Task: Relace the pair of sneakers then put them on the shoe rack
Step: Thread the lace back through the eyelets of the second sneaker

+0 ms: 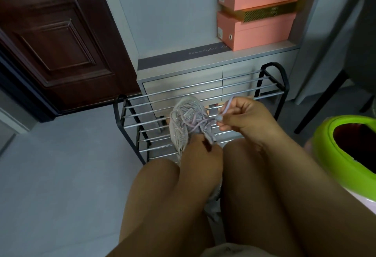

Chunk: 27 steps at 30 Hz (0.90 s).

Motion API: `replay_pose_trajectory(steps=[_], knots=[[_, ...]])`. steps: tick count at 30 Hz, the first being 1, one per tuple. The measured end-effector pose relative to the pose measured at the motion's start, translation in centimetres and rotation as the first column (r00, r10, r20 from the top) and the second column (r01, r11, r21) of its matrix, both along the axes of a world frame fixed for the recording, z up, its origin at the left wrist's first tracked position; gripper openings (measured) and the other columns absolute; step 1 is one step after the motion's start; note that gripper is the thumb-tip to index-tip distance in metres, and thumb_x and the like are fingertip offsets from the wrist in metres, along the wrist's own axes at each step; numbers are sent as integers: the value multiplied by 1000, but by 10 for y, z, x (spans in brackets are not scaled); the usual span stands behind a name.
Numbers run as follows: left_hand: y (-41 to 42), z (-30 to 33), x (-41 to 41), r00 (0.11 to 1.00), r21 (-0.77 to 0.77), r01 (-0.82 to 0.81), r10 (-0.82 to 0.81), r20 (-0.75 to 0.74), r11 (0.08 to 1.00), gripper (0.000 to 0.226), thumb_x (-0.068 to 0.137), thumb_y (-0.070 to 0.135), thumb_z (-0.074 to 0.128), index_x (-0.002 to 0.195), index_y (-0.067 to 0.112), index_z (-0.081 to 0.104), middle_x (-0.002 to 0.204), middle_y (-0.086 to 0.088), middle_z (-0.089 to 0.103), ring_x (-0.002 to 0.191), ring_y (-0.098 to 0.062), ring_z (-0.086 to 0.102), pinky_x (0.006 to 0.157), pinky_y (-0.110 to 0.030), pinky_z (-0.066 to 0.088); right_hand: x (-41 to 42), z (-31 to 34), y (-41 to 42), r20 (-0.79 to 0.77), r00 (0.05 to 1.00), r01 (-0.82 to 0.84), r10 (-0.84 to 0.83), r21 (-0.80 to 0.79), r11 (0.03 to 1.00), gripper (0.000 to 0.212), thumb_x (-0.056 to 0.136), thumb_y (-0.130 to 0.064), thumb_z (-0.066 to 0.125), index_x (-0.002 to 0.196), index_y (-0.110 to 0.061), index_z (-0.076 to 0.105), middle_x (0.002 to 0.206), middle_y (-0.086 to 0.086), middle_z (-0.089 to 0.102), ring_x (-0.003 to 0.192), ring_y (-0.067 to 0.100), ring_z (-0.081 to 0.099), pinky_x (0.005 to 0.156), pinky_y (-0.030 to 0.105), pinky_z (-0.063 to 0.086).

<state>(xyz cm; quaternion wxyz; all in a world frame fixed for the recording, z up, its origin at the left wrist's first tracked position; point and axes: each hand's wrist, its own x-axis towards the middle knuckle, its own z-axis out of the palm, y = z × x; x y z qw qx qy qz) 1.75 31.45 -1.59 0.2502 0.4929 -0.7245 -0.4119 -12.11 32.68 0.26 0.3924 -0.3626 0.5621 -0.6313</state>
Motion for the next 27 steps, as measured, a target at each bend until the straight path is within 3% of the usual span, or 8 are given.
replay_pose_trajectory(steps=[3, 7, 11, 15, 19, 24, 27], knots=[[-4, -9, -3, 970, 198, -137, 172, -173, 971, 13, 93, 14, 51, 82, 15, 60, 79, -5, 61, 73, -18, 54, 70, -30, 43, 2, 1, 0, -4, 1000, -1, 1, 8, 1000, 18, 77, 17, 62, 76, 0, 57, 57, 5, 62, 51, 10, 64, 56, 22, 57], [-6, -13, -6, 876, 453, -137, 321, -359, 881, 33, 91, 2, 51, 70, 23, 65, 72, -4, 62, 72, -20, 55, 70, -36, 47, 4, 1, 1, -90, 996, -11, 14, 35, 999, 22, 75, 19, 61, 75, -2, 56, 65, 12, 57, 55, 15, 63, 61, 24, 58], [-4, -10, -4, 833, 506, -103, 352, -426, 856, 44, 91, -8, 46, 67, 23, 66, 77, 0, 65, 83, -20, 60, 93, -44, 47, 5, -3, -1, -197, 980, -9, 12, 17, 1000, 28, 68, 20, 69, 72, -5, 57, 68, 13, 58, 58, 17, 60, 61, 25, 58], [-2, -7, -3, 806, 538, -74, 368, -463, 839, 47, 91, -12, 44, 66, 24, 63, 68, 7, 67, 77, -14, 60, 90, -41, 47, 6, -5, -4, -344, 939, -11, 16, 16, 1000, 34, 63, 16, 75, 73, -12, 58, 70, 8, 61, 69, 21, 59, 69, 33, 54], [-2, -7, -2, 789, 558, -80, 395, -471, 826, 46, 90, -11, 46, 69, 26, 63, 62, 10, 67, 75, -13, 61, 82, -36, 49, 11, -7, -5, -392, 919, -26, 32, 22, 999, 34, 64, 15, 75, 75, -13, 59, 72, 11, 62, 68, 22, 58, 72, 41, 54], [-2, -6, -1, 788, 565, -90, 406, -463, 820, 45, 90, -11, 46, 72, 26, 62, 73, 5, 67, 78, -15, 61, 87, -39, 49, 13, -10, -7, -470, 882, -8, 23, 34, 999, 33, 63, 11, 75, 72, -17, 60, 73, 13, 63, 66, 24, 58, 70, 49, 53], [-1, -6, 0, 797, 556, -77, 386, -465, 828, 43, 90, -11, 47, 75, 26, 63, 73, 5, 67, 79, -15, 62, 88, -39, 50, 15, -8, -5, -477, 877, -35, 50, 39, 999, 45, 63, 11, 74, 62, -30, 55, 75, 16, 65, 67, 31, 61, 69, 49, 53]])
